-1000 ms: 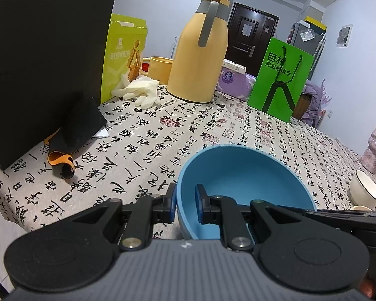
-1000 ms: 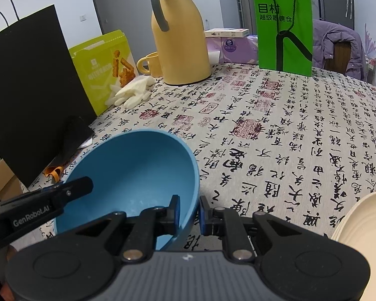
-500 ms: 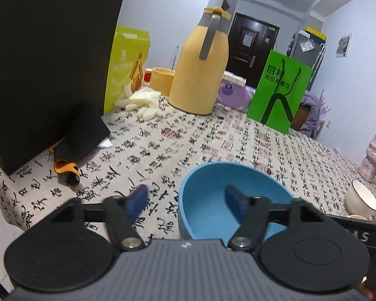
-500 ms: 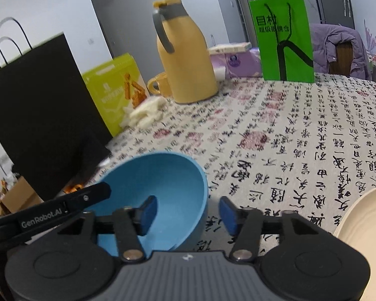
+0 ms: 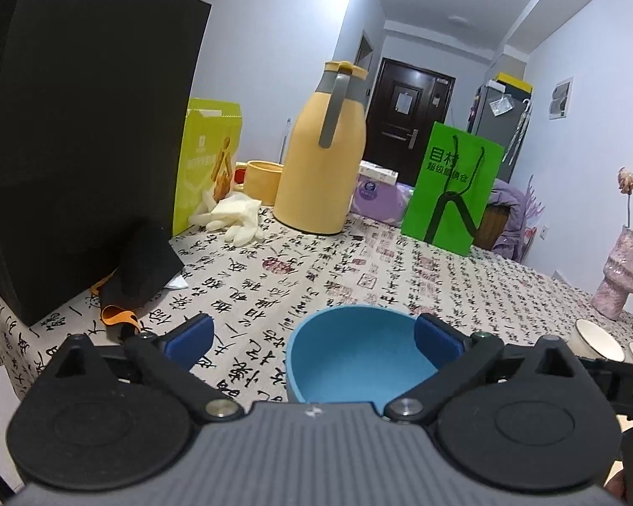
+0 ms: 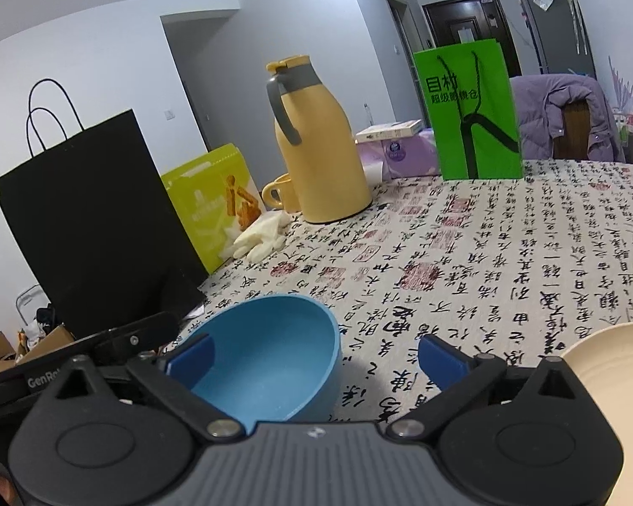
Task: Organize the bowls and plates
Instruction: 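Open both grippers to release the blue bowl, then withdraw both grippers and move them toward the white bowls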
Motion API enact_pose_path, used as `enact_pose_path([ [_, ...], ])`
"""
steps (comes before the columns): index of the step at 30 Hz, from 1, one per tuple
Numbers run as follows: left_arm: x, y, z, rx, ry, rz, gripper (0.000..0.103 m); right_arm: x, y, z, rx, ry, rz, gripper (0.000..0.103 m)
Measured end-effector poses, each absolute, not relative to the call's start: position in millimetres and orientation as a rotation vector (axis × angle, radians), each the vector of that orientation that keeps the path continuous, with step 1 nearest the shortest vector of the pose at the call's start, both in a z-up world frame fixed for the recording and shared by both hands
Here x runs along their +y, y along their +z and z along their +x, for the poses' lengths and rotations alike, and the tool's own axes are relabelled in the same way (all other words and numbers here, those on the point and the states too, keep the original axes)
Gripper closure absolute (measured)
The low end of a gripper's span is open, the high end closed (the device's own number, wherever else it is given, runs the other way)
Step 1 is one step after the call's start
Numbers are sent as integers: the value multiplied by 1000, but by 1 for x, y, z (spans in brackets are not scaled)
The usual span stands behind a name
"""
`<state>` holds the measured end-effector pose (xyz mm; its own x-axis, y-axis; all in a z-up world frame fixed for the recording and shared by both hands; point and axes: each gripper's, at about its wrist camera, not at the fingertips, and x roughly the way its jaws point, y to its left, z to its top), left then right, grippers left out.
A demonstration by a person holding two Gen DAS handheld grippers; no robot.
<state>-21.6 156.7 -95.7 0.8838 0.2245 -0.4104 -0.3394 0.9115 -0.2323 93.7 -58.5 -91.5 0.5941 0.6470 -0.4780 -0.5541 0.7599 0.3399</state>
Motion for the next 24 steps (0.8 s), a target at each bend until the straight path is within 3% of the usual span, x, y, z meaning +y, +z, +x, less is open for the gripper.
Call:
enact_pose_path([
  [24, 114, -70, -38, 345, 258, -280, 0, -126, -72, 75, 548, 627, 183, 0],
])
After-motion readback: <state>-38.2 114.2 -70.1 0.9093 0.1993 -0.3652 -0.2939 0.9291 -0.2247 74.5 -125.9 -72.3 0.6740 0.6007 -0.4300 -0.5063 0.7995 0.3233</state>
